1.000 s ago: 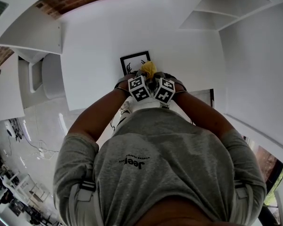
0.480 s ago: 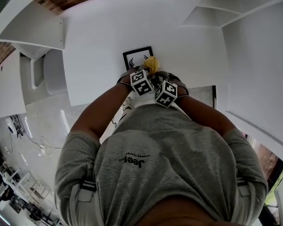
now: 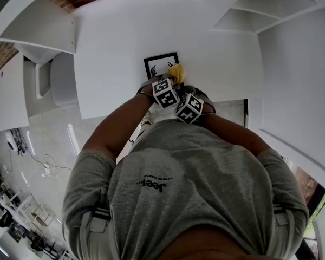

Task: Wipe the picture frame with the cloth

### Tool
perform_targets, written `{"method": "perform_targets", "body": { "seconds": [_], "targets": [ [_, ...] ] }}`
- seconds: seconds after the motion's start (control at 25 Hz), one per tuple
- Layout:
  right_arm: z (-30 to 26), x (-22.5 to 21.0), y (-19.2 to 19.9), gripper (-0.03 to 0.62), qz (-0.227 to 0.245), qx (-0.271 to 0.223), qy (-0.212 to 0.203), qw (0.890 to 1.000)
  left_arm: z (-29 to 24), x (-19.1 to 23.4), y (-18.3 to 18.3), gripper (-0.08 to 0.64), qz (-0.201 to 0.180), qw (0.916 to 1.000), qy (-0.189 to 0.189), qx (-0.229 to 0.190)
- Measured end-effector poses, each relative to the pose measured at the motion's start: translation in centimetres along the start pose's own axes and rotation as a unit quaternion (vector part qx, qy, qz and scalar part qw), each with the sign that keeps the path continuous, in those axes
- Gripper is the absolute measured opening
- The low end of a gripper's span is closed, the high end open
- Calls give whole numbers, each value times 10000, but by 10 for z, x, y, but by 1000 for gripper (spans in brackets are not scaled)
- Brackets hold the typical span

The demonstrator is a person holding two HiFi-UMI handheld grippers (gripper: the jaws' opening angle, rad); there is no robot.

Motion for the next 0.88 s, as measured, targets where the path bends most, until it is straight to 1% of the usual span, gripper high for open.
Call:
{"method": "perform_targets", "body": {
  "seconds": [0.08, 0.16, 0.28, 0.36, 0.44, 0.52, 0.56, 0.64, 0.72, 0.8, 0.88],
  "targets": [
    [-1, 2, 0, 118, -74, 22, -49, 10000, 0, 0, 0, 66, 2, 10000, 3, 2],
    [-1, 2, 0, 89, -259, -17, -119, 9996, 0, 1, 0, 66, 12, 10000, 9, -8],
    [0, 0, 1, 84, -525, -101, -247, 9983, 0, 1, 0, 66, 87, 9999, 34, -52],
    [-1, -1, 3, 84, -559, -97, -281, 9980, 4, 3, 1, 66, 256, 9995, 102, -145],
    [-1, -1, 3, 84, -549, -82, -304, 9980, 14, 10, 8, 66, 533, 9981, 117, -271],
    [-1, -2, 3, 84, -536, -87, -325, 9980, 33, 19, 20, 66, 717, 9967, 8, -385],
    [-1, -2, 3, 84, -524, -91, -331, 9980, 44, 23, 28, 66, 714, 9966, -83, -394],
    [-2, -2, 4, 84, -510, -92, -342, 9981, 63, 25, 51, 66, 553, 9976, -274, -316],
    [-1, -2, 4, 84, -511, -92, -355, 9980, 77, 22, 76, 66, 285, 9986, -409, -193],
    [-1, -2, 4, 84, -506, -97, -352, 9981, 85, 17, 98, 66, -44, 9988, -471, -94],
    [-1, -2, 5, 84, -498, -113, -332, 9981, 85, 11, 111, 66, -292, 9984, -480, -42]
  ]
}}
Point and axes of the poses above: the fingertips, and each gripper's own axes: z backward along the fingers, x to its left, y out of its underside, the point moved 9 cm from there along z, backward along the fingers, and after that the axes turned 8 degrees about z, right-handed, at the moved point
